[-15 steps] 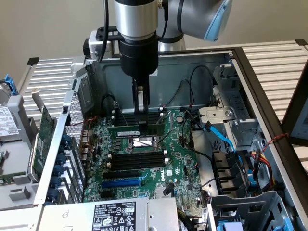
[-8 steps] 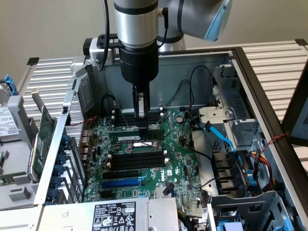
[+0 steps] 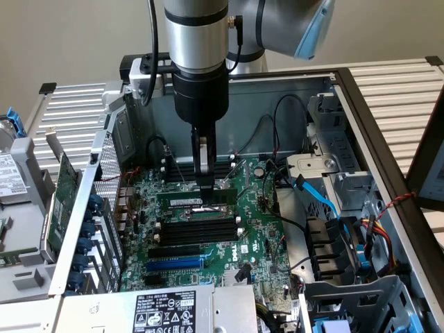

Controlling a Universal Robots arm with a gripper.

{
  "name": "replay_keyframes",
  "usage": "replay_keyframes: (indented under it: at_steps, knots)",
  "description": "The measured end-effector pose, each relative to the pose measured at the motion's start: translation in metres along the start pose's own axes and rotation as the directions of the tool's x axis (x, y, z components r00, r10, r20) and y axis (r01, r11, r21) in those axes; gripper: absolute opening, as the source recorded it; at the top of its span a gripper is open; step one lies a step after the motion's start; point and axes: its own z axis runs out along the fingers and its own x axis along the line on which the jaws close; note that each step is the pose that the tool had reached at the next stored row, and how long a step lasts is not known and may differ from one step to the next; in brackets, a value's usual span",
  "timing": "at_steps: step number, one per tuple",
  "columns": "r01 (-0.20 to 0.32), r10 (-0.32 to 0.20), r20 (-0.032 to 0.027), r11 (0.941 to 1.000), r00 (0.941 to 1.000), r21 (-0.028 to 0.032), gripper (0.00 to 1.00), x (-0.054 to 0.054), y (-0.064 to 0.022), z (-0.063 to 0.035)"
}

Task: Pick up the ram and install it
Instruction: 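Insert the ram into the slot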

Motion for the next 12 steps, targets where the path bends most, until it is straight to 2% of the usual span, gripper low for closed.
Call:
replay_keyframes:
  at_steps: [4, 7, 8, 12]
  knots:
    - [0.0, 0.0, -0.0039, 1.0, 1.0, 0.0002, 0.13, 0.0, -0.0001, 0.0002]
    - [0.0, 0.0, -0.0157, 1.0, 0.9999, 0.0007, 0.13, 0.0, 0.0, 0.0007]
    - [0.0, 0.0, -0.0177, 1.0, 0.9998, 0.0008, 0.13, 0.0, 0.0, 0.0008]
    - [0.0, 0.0, -0.0163, 1.0, 0.9999, 0.0026, 0.13, -0.0001, 0.0, 0.0031]
